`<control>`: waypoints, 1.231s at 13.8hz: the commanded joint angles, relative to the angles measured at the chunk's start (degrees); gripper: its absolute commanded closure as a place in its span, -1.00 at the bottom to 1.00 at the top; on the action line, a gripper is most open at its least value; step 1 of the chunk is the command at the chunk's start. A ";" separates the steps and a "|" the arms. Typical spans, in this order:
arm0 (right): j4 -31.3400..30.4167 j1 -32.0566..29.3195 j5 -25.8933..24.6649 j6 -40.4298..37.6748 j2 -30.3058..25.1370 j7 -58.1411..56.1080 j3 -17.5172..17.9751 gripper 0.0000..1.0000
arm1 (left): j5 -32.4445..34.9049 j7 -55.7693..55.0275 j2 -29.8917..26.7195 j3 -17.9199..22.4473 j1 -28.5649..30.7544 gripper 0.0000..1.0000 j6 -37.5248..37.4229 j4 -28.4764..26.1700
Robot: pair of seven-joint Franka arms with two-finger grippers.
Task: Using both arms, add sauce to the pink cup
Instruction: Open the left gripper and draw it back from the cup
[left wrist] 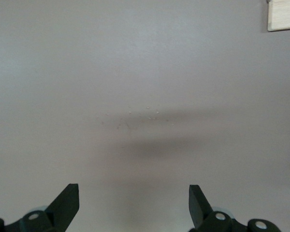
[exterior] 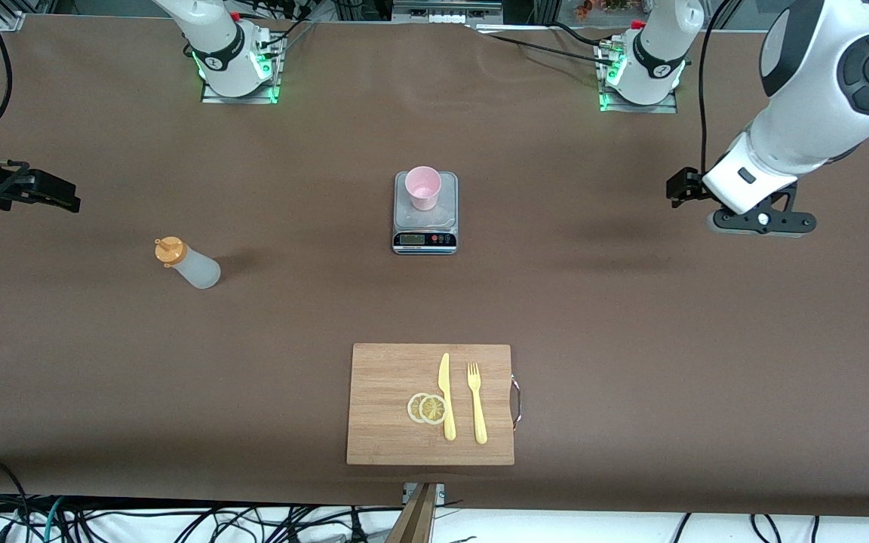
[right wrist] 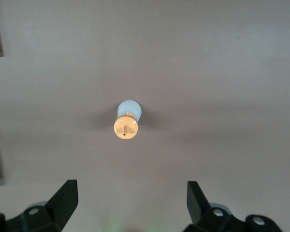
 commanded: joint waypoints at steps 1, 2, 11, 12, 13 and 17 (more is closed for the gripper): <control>0.26 -0.18 -0.43 -0.21 -0.46 0.25 0.37 -1.00 | 0.63 5.12 -0.58 2.17 0.14 -1.00 0.19 -0.15; 0.26 -0.18 -0.43 -0.21 -0.46 0.43 0.37 -1.00 | 0.55 5.04 -0.41 2.18 0.14 -1.00 0.28 -0.15; 0.26 0.08 -0.51 -0.21 -0.46 0.87 0.64 -1.00 | -1.30 4.86 0.12 2.09 0.14 -1.00 0.90 0.02; 0.26 0.08 -0.51 -0.21 -0.46 0.87 0.64 -1.00 | -1.39 4.86 0.30 2.09 0.14 -1.00 0.99 0.02; 0.26 0.08 -0.51 -0.21 -0.37 0.87 0.46 -1.00 | -1.39 4.86 0.73 2.09 0.14 -1.00 0.99 0.11; 0.26 -0.01 -0.51 -0.21 -0.37 0.96 0.46 -1.00 | -1.39 4.60 0.74 1.91 0.14 -1.00 0.38 0.64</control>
